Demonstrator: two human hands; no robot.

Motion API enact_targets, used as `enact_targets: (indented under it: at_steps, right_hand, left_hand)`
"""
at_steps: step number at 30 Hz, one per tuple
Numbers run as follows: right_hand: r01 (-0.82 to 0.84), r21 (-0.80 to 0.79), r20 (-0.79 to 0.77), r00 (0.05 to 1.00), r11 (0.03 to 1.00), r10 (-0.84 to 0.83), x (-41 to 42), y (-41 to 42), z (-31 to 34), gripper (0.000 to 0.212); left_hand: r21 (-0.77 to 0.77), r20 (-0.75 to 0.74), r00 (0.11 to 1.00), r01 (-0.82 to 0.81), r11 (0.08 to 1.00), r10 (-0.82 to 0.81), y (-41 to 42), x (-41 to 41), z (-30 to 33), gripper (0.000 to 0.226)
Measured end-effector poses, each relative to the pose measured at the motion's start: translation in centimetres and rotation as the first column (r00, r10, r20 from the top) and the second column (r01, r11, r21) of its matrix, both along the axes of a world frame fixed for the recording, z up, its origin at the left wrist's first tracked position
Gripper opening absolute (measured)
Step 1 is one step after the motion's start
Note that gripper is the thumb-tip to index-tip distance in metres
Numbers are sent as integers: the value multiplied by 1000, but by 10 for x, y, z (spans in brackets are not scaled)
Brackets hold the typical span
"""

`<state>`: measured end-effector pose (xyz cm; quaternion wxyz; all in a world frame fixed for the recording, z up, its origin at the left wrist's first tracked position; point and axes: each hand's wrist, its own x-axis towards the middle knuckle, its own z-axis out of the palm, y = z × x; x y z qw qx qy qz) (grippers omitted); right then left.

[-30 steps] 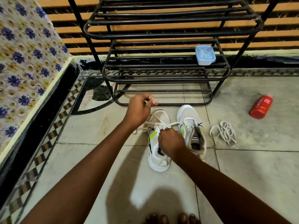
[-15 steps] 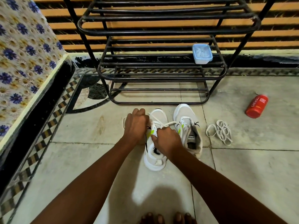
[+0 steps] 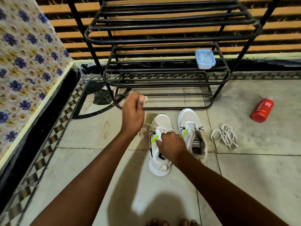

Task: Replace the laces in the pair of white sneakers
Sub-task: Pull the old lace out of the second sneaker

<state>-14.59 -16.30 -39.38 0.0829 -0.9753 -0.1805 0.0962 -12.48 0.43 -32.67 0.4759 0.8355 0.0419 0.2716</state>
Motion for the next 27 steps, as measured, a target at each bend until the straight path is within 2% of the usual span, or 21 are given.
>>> enact_targets:
  at_steps: [2, 3, 5, 7, 12, 17, 20, 23, 25, 27]
  right_hand:
    - [0, 1, -3, 1000, 1000, 0, 0, 1, -1, 40]
    - [5, 4, -7, 1000, 1000, -5, -1, 1, -2, 39]
    - [27, 20, 1, 1000, 999, -27, -1, 0, -3, 40]
    - [48, 30, 7, 999, 998, -48, -2, -1, -3, 41]
    - [35, 25, 11, 999, 999, -35, -2, 0, -3, 41]
    - [25, 16, -13, 1000, 1000, -25, -1, -1, -4, 42]
    - [18, 32, -20, 1000, 999, -17, 0, -4, -4, 42]
    - [1, 42, -14, 1000, 999, 0, -1, -2, -2, 41]
    - [-6, 43, -9, 1000, 999, 6, -2, -1, -1, 40]
    - [-6, 42, -3, 1000, 999, 6, -2, -1, 0, 40]
  left_hand:
    - [283, -209, 978, 78, 956, -18, 1, -2, -21, 15]
    - [378, -340, 940, 144, 915, -8, 0, -5, -31, 16]
    - [518, -555, 830, 302, 801, 46, -3, -10, -46, 18]
    - [593, -618, 781, 391, 704, 87, -8, -15, -56, 20]
    - [622, -483, 866, 239, 745, 126, -7, -18, -60, 11]
    - [626, -123, 991, 34, 779, 56, -8, -14, -30, 24]
    - [501, 152, 982, -177, 847, 115, 3, -15, 1, 35]
    - [160, 301, 910, -343, 926, 285, 17, -13, 36, 23]
    - [-48, 283, 918, -277, 960, 279, 18, -11, 48, 22]
    - [-302, 192, 969, -95, 949, 158, 10, -9, 46, 23]
